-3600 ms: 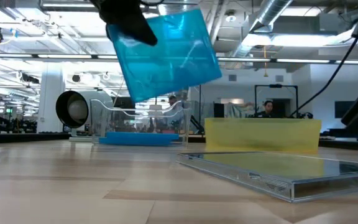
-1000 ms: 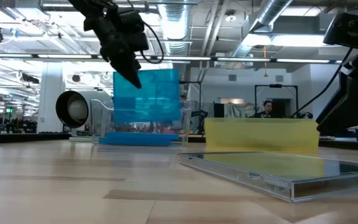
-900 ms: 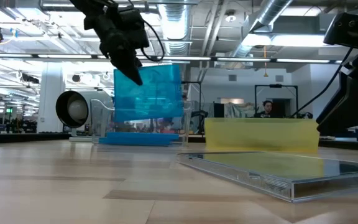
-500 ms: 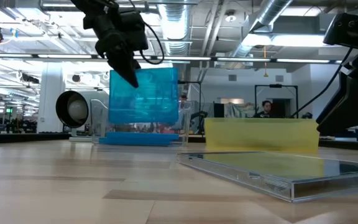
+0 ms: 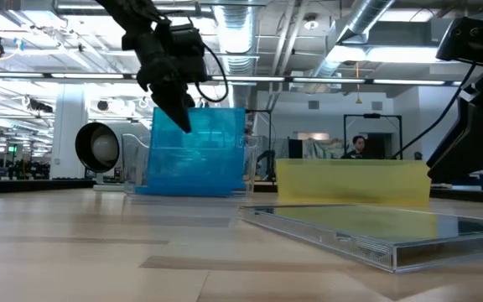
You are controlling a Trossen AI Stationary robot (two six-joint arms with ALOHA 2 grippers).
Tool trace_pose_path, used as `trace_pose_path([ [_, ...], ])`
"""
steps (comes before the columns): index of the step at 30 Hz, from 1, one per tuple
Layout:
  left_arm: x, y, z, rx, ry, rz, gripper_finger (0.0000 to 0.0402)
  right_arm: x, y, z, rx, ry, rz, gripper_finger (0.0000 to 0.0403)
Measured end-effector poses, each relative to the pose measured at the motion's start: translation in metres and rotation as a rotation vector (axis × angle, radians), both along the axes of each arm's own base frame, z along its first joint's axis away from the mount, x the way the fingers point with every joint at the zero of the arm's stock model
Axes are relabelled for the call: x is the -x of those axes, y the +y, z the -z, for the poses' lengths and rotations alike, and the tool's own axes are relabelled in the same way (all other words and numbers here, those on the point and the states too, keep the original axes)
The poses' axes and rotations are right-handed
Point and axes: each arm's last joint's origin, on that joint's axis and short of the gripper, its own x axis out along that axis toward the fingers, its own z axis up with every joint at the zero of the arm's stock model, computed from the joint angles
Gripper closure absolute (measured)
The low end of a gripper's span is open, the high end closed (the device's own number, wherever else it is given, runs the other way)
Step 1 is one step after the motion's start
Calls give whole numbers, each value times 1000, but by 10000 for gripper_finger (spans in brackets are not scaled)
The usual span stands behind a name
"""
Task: Pick & place jewel cases by type
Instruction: Put the blue CD case into the transparent bin
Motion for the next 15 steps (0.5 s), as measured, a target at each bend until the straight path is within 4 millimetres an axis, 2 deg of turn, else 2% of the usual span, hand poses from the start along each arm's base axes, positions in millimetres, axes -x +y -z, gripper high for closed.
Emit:
trace_pose_path([
  [4,0,1,-1,-50,11,-20,351,0,0,0,0,0,0,253],
  [15,-1,3,1,-212,89,-88,228,0,0,0,0,1,-1,253],
])
